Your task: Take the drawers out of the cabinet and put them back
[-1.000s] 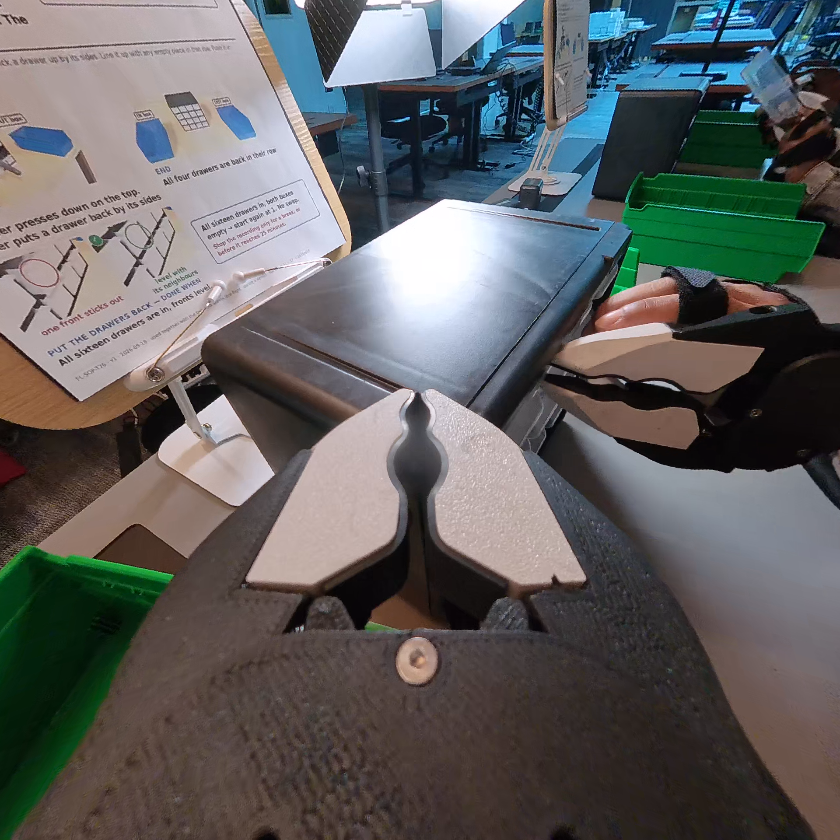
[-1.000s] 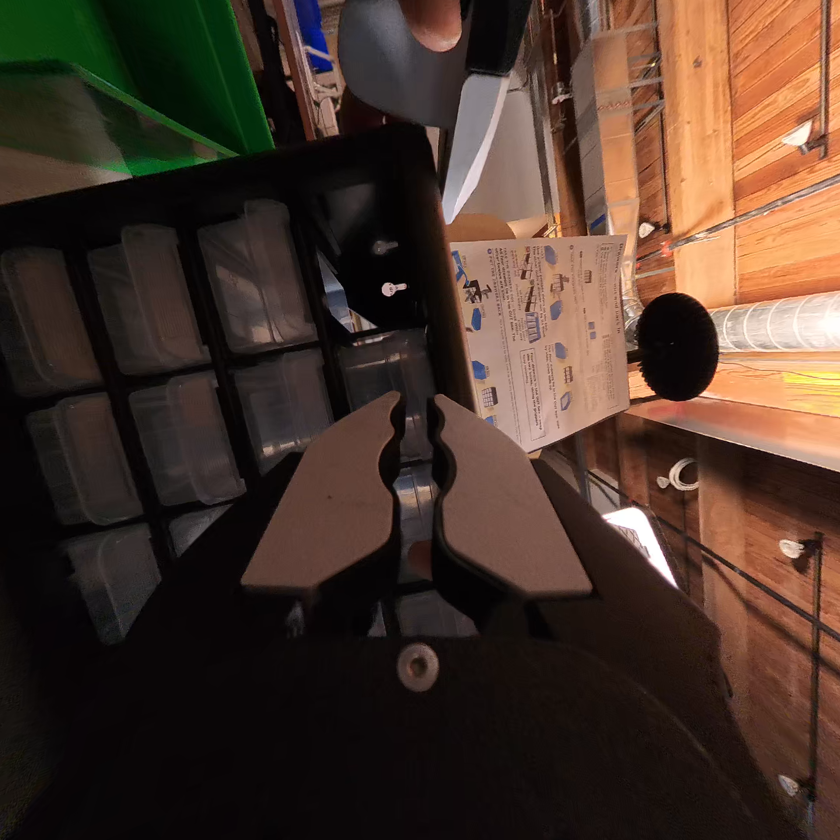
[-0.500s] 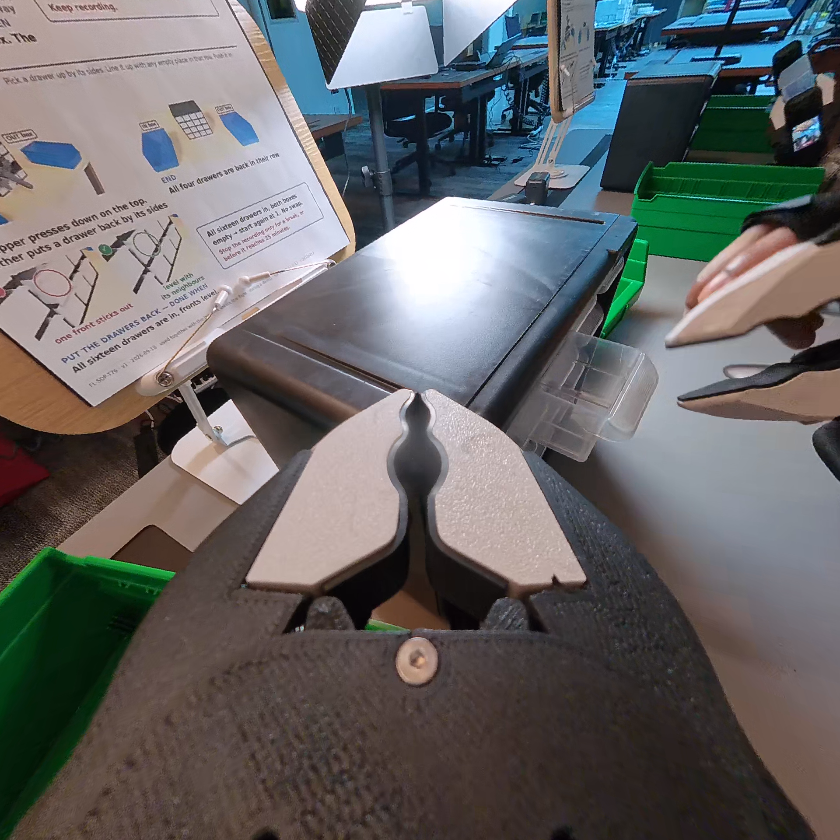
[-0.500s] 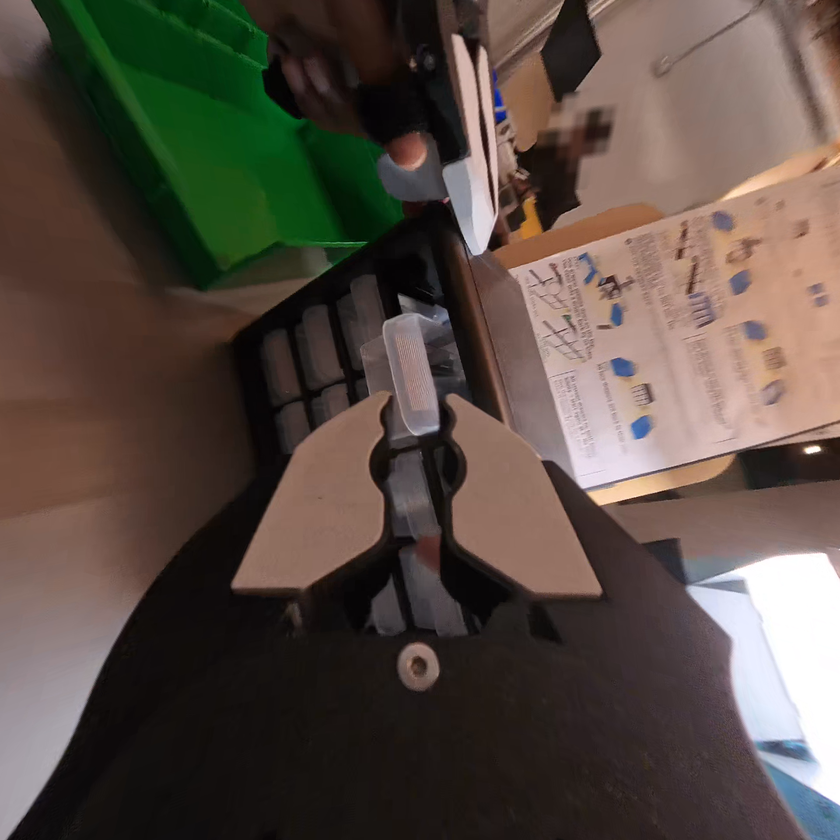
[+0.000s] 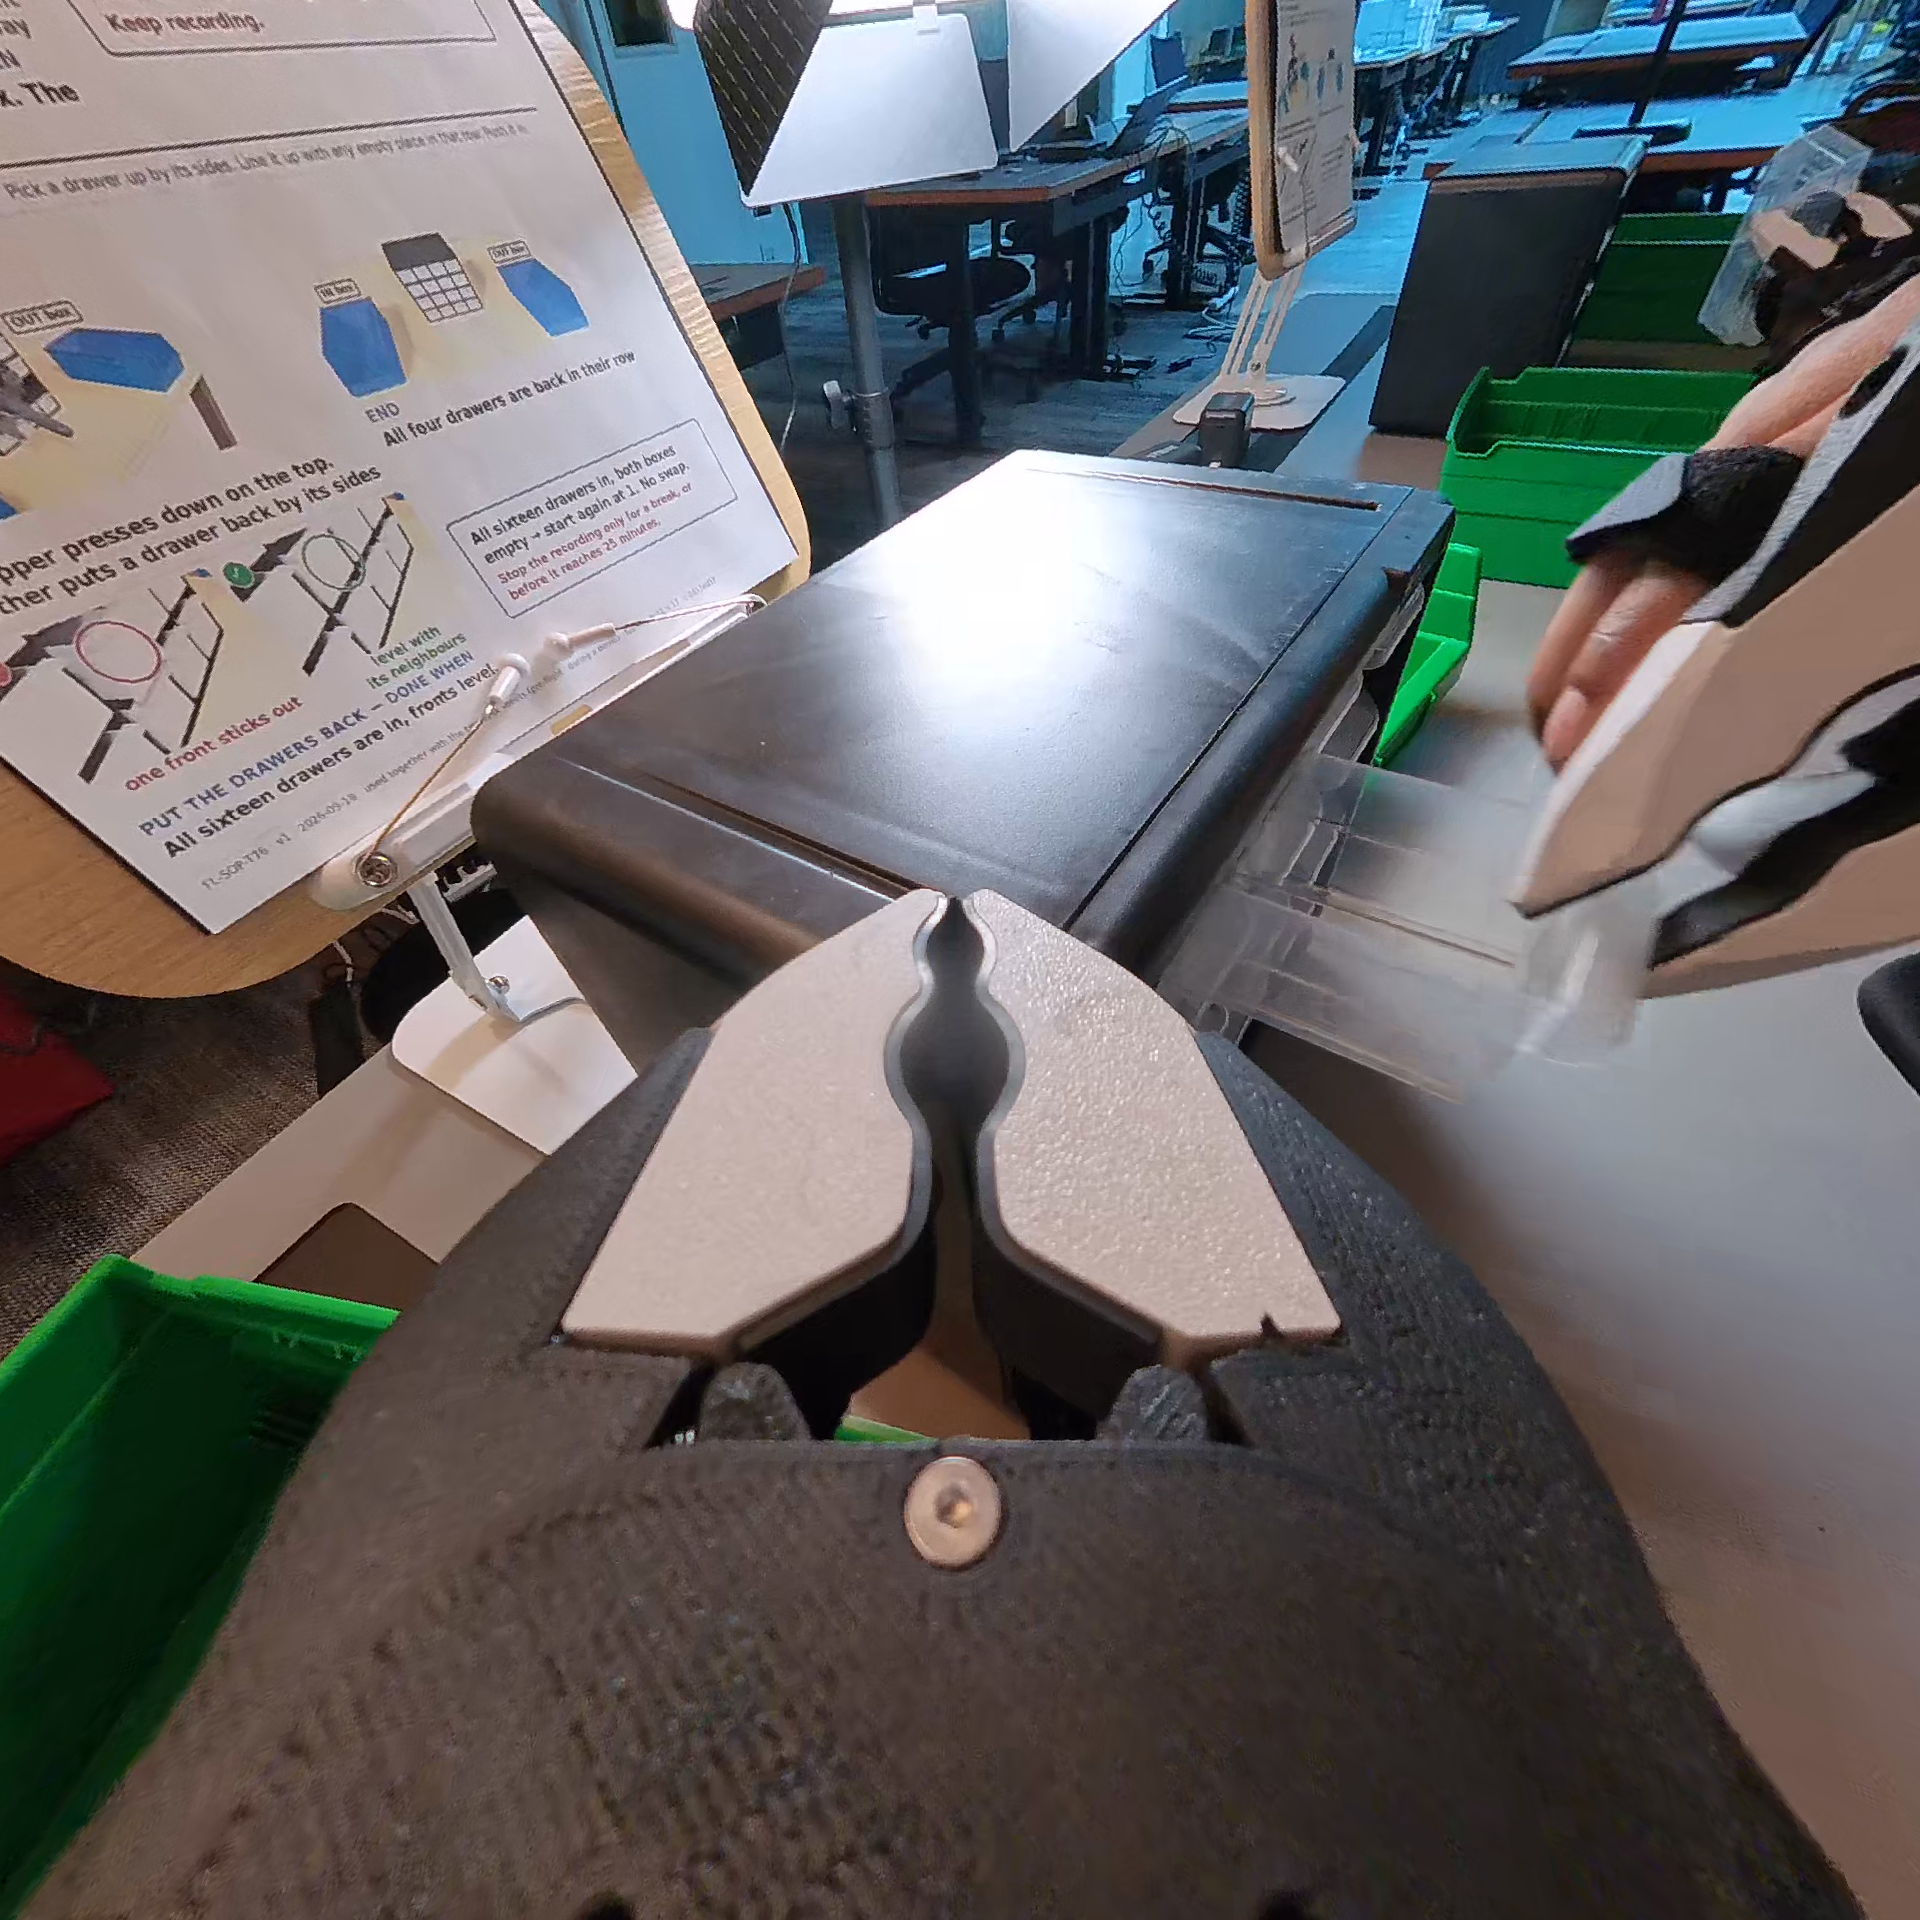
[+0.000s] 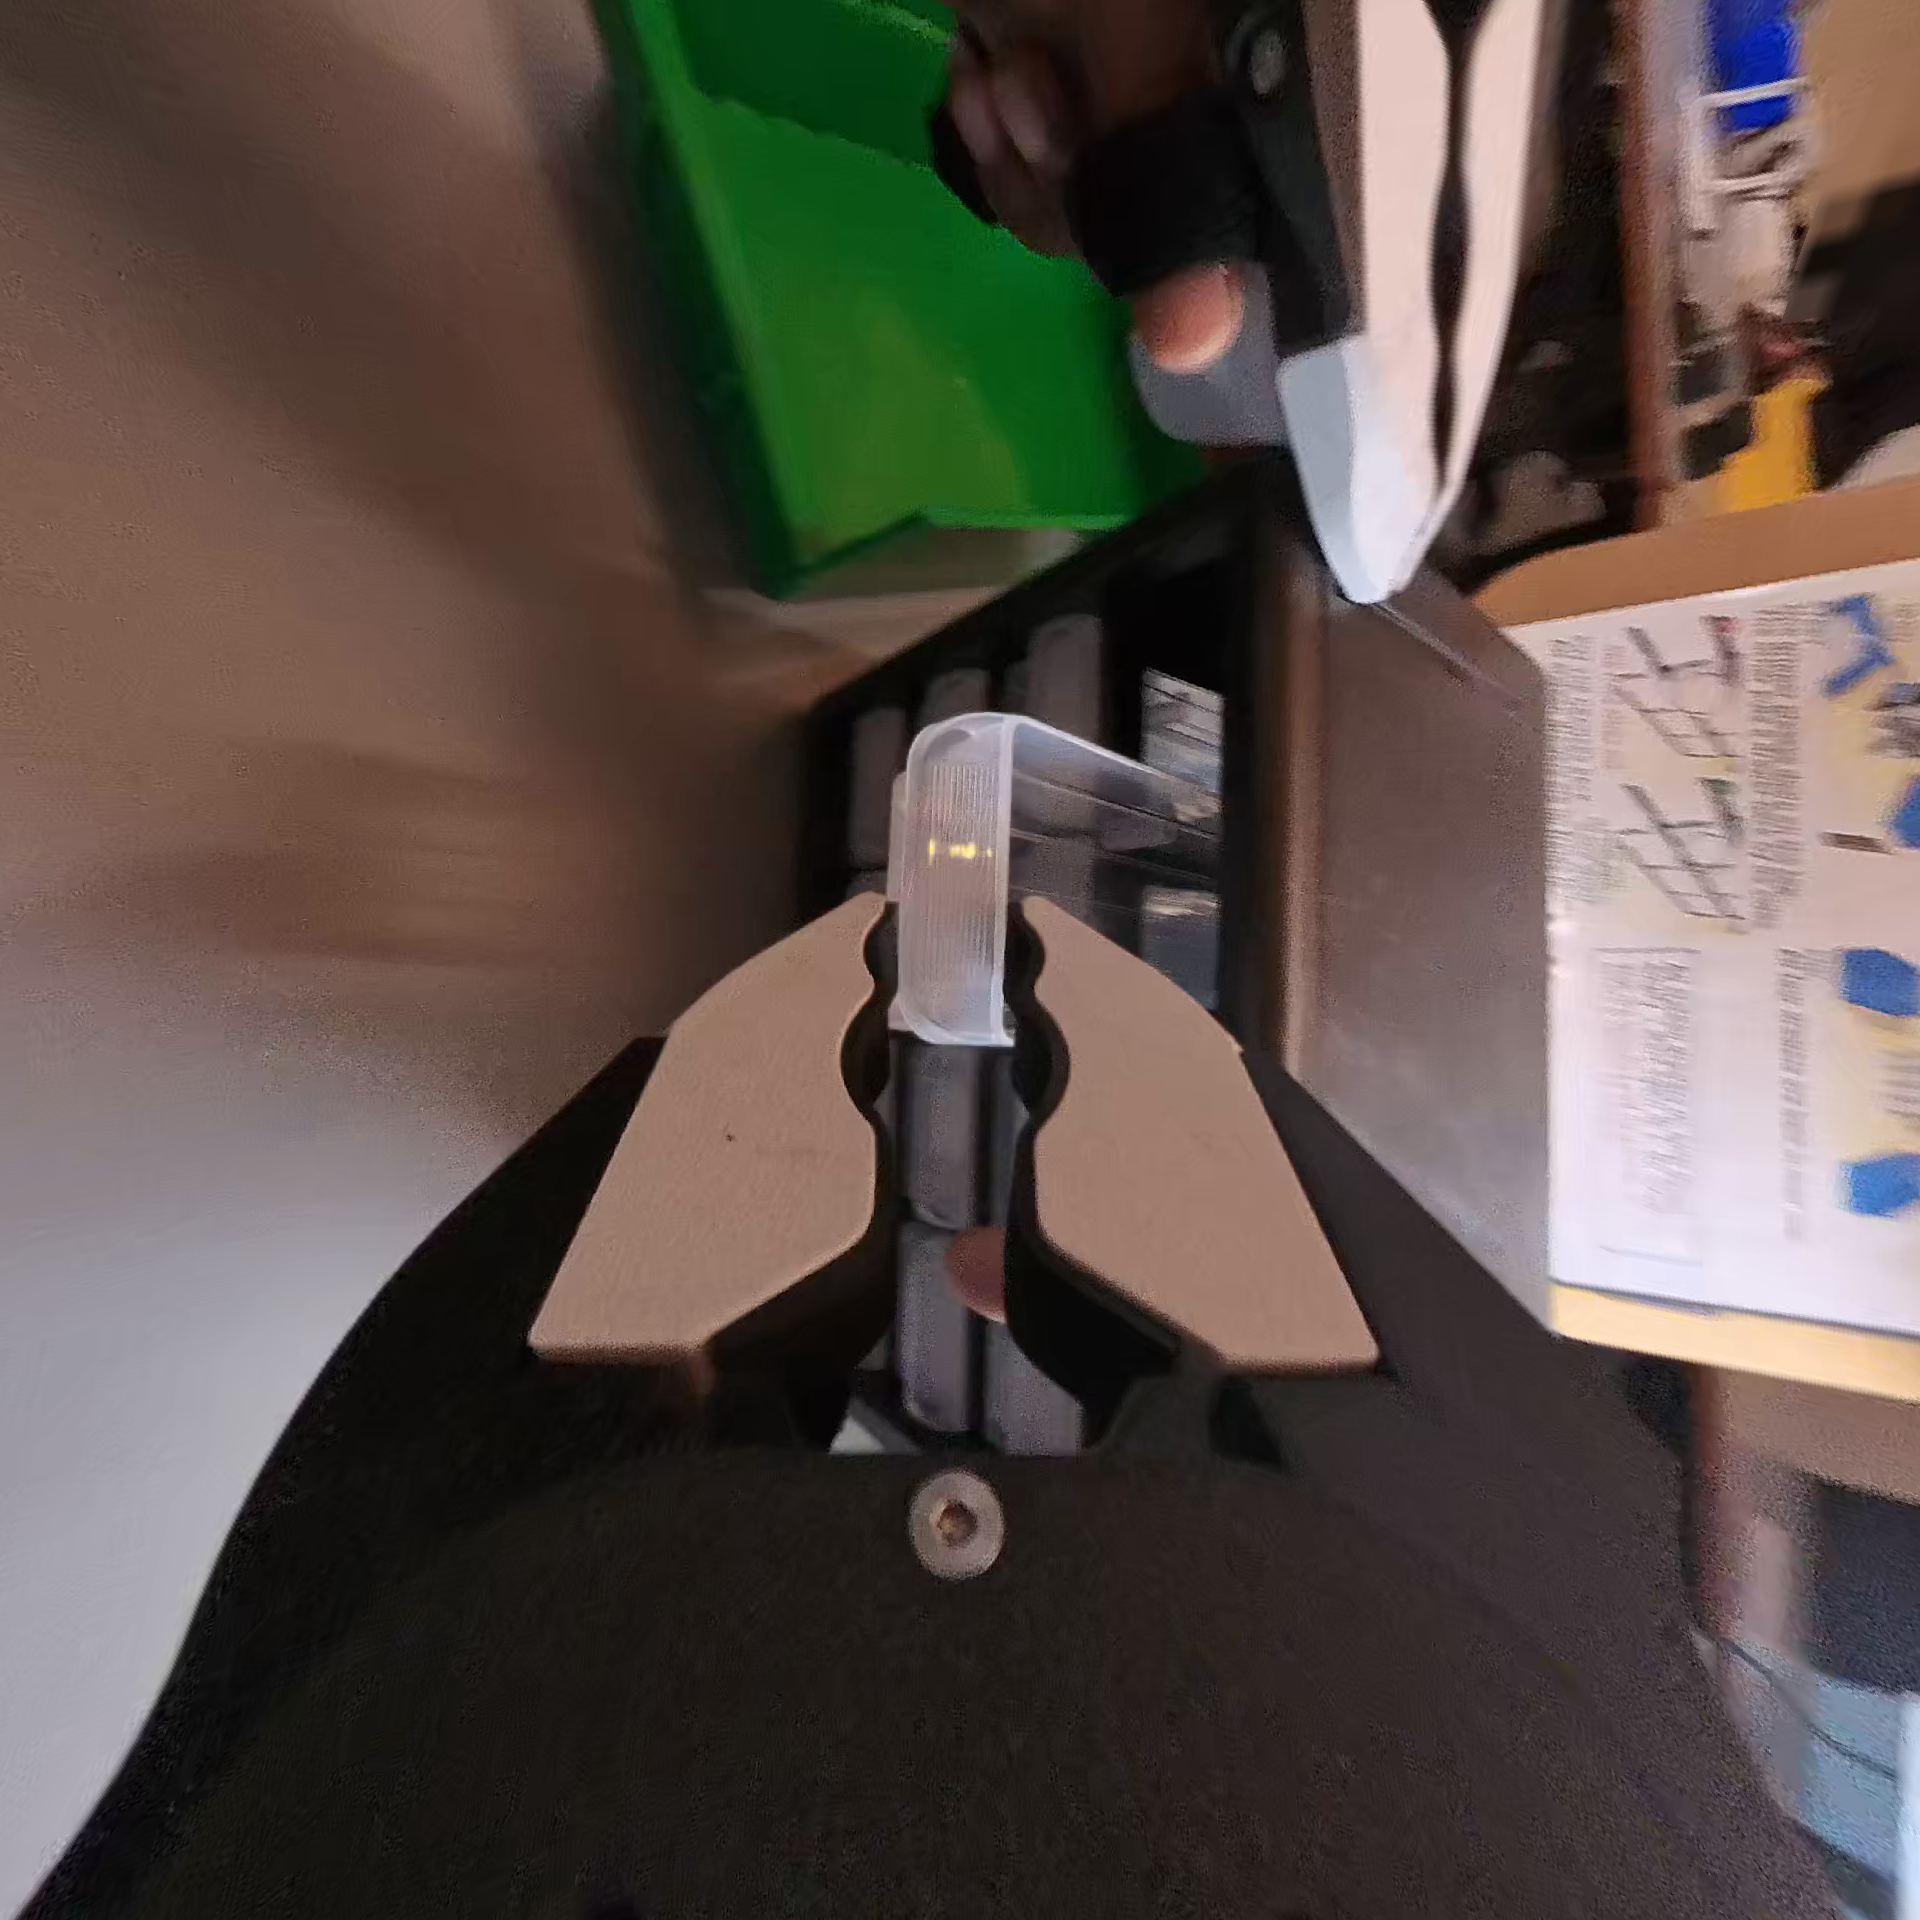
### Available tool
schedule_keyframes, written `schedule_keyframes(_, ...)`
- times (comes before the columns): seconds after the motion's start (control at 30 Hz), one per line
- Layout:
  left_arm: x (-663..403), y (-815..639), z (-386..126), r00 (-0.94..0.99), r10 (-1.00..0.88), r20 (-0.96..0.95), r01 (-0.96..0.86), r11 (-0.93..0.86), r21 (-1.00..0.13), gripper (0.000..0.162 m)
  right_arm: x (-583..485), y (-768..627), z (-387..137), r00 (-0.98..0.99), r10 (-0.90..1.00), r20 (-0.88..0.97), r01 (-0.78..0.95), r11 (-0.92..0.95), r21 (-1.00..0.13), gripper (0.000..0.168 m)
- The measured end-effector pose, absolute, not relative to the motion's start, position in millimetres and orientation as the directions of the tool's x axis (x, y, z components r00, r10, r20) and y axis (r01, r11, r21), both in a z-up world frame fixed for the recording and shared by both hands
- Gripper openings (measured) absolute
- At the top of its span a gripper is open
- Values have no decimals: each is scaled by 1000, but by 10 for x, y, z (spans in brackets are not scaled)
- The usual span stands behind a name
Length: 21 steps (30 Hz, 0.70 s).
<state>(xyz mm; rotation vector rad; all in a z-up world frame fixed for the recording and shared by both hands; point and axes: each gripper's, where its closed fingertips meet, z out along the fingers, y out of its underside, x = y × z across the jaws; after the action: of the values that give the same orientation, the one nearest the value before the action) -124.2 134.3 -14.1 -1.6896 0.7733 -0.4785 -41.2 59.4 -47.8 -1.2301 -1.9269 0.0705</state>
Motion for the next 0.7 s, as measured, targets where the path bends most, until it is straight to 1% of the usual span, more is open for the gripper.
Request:
schedule_keyframes(0.1, -1242, 1343, -141, 698, -712, -83, -240, -124, -963, 0, -332, 370, -456, -223, 864, 451, 725, 456, -516, 18)
schedule_keyframes(0.2, -1241, 1342, -141, 699, -710, -86, -243, -123, -962, 0, -248, 183, -423, -234, 932, 275, 730, 356, -584, 17)
schedule_keyframes(0.23, -1241, 1342, -141, 700, -709, -87, -244, -123, -962, 0, -218, 149, -422, -235, 944, 234, 738, 330, -589, 16)
schedule_keyframes(0.43, -1242, 1343, -140, 702, -707, -86, -242, -123, -962, 0, -139, -287, -181, -304, 953, 7, 672, 220, -707, 16)
schedule_keyframes(0.57, -1242, 1342, -140, 702, -708, -84, -240, -123, -963, 0, 5, -333, 83, -251, 960, -125, 628, 64, -776, 16)
schedule_keyframes(0.7, -1242, 1340, -140, 703, -706, -86, -240, -122, -963, 0, 364, -333, 163, -186, 937, -297, 608, -127, -784, 16)
